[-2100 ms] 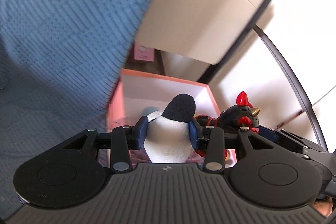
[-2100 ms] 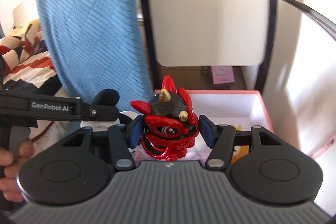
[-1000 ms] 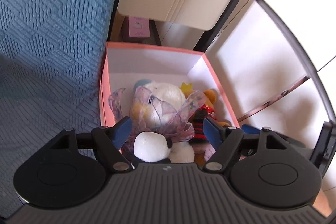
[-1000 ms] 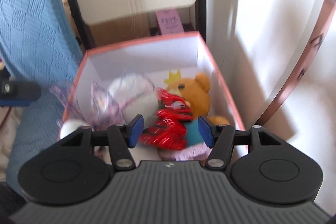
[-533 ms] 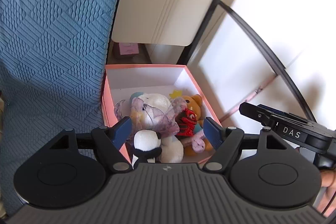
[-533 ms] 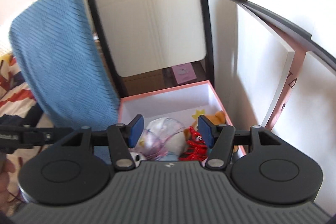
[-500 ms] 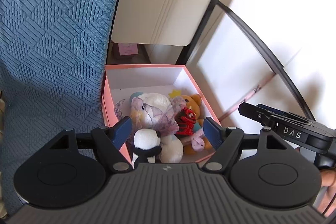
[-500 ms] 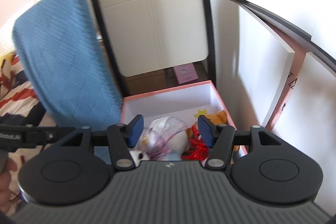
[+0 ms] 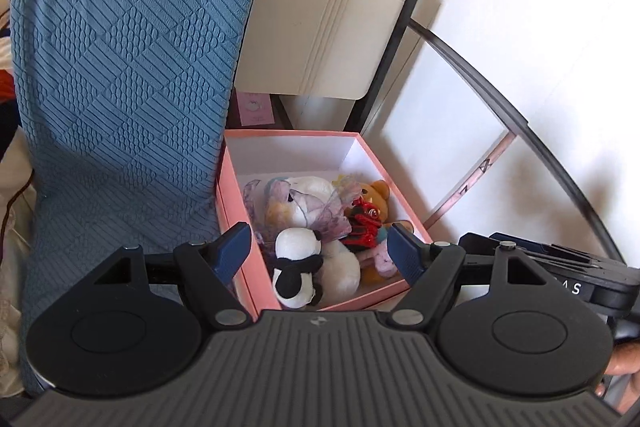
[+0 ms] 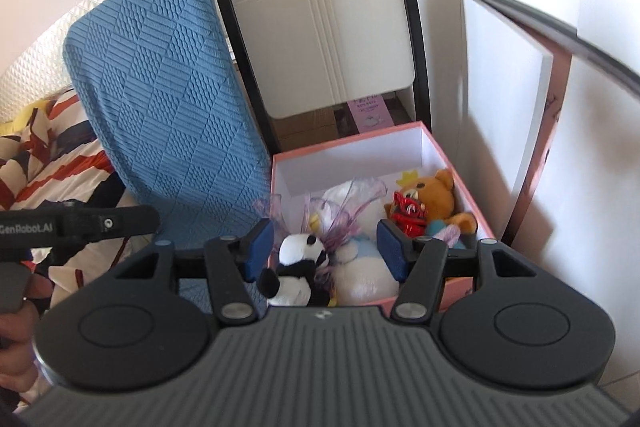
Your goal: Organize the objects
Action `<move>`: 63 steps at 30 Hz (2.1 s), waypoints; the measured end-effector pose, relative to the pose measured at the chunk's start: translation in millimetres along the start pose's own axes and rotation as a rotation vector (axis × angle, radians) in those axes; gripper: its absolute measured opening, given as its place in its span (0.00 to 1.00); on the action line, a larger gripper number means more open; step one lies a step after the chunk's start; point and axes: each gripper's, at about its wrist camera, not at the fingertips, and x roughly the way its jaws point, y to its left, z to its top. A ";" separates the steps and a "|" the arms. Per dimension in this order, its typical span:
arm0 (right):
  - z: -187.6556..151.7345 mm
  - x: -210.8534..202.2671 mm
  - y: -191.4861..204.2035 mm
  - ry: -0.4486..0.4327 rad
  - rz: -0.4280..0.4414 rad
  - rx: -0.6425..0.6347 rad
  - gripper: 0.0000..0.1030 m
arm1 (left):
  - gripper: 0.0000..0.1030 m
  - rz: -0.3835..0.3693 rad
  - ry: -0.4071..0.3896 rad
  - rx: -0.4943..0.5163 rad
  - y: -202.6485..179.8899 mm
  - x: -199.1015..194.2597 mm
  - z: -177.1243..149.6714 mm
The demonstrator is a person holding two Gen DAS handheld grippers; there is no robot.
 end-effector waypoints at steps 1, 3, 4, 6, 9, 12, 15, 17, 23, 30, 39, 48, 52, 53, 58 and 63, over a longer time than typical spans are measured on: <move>-3.6 -0.8 0.0 0.000 0.001 0.002 0.58 | 0.77 -0.001 -0.003 -0.003 1.2 -1.0 -3.5; -12.1 -0.4 -0.8 0.003 -0.002 0.008 0.58 | 0.77 -0.004 -0.018 -0.007 2.8 -3.2 -9.0; -15.4 0.3 -1.8 0.006 -0.003 0.014 0.58 | 0.77 -0.001 -0.024 -0.010 3.5 -3.2 -10.9; -24.2 2.6 -1.9 0.004 -0.013 0.013 0.58 | 0.77 0.006 -0.034 -0.006 3.9 -3.4 -14.6; -40.2 4.8 -4.2 0.006 -0.013 0.023 0.58 | 0.77 -0.006 -0.051 0.000 2.0 -6.3 -23.9; -54.7 7.7 -11.5 0.027 -0.016 0.070 0.58 | 0.77 -0.025 -0.040 -0.022 0.9 -3.5 -36.1; -63.2 11.0 -17.0 0.046 -0.012 0.070 0.58 | 0.77 -0.026 -0.025 -0.030 -2.1 4.1 -49.4; -66.4 11.8 -18.4 0.040 -0.042 0.042 0.58 | 0.77 -0.023 -0.016 -0.039 -3.4 10.9 -56.1; -70.5 14.6 -36.1 0.047 -0.053 0.050 0.58 | 0.77 0.008 -0.020 -0.044 -10.1 26.1 -64.6; -74.9 21.6 -48.2 0.075 -0.047 0.075 0.58 | 0.77 0.022 -0.011 -0.020 -14.5 33.9 -63.5; -71.8 26.1 -46.3 0.056 -0.033 0.054 1.00 | 0.77 0.004 -0.006 -0.021 -18.7 32.1 -64.9; -74.1 33.4 -42.8 0.096 -0.035 0.055 1.00 | 0.77 0.041 -0.001 -0.058 -9.4 31.8 -66.7; -73.4 31.9 -42.3 0.094 -0.037 0.055 1.00 | 0.77 0.045 -0.009 -0.057 -9.0 29.1 -66.8; -73.2 31.3 -42.5 0.094 -0.038 0.054 1.00 | 0.77 0.047 -0.012 -0.055 -9.3 28.7 -66.8; -73.0 30.6 -42.0 0.093 -0.039 0.053 1.00 | 0.77 0.048 -0.017 -0.052 -10.2 27.0 -68.8; -73.2 31.9 -41.6 0.098 -0.041 0.058 1.00 | 0.77 0.056 -0.009 -0.045 -10.3 27.7 -70.6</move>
